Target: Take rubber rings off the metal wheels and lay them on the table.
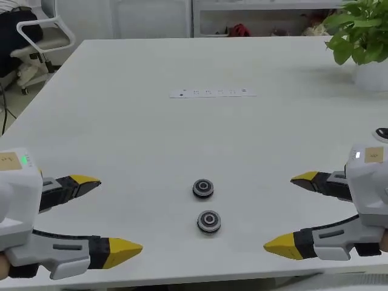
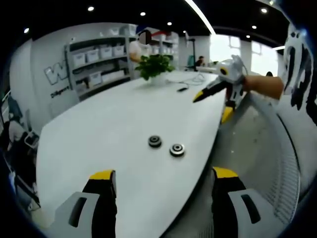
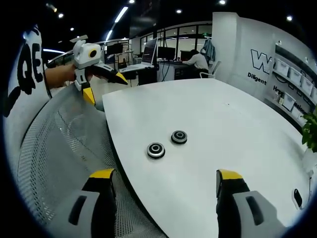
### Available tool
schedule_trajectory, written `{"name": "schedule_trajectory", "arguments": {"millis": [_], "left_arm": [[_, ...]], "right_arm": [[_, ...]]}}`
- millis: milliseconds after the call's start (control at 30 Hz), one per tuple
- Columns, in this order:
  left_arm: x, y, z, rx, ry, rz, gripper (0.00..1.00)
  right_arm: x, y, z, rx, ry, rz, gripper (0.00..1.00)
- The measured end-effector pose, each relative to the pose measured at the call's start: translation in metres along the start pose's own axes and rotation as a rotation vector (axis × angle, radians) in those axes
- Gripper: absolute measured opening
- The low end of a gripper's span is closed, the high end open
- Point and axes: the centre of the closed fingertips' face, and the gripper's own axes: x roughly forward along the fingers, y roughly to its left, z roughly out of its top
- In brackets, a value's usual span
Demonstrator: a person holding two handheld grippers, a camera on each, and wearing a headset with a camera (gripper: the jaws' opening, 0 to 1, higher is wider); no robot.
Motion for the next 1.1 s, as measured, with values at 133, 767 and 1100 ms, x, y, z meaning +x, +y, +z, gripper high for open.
{"name": "schedule_trajectory", "arguments": {"millis": [133, 767, 1100], "left_arm": [[0.0000, -0.0003, -0.0007, -0.001, 0.001, 0.000, 0.80], [-0.0017, -0.0024, -0.0005, -0.004, -0.004, -0.004, 0.79], [-0.0015, -0.0038, -0.0012, -0.005, -0.003, -0.008, 0.79]], "right_arm": [[0.0003, 0.0001, -0.0004, 0.000, 0.000, 0.001, 0.79], [-0.0005, 0.0002, 0.0020, 0.002, -0.013, 0.001, 0.77], [0.0003, 0.0000, 0.0003, 0.006, -0.012, 0.006, 0.77]]}}
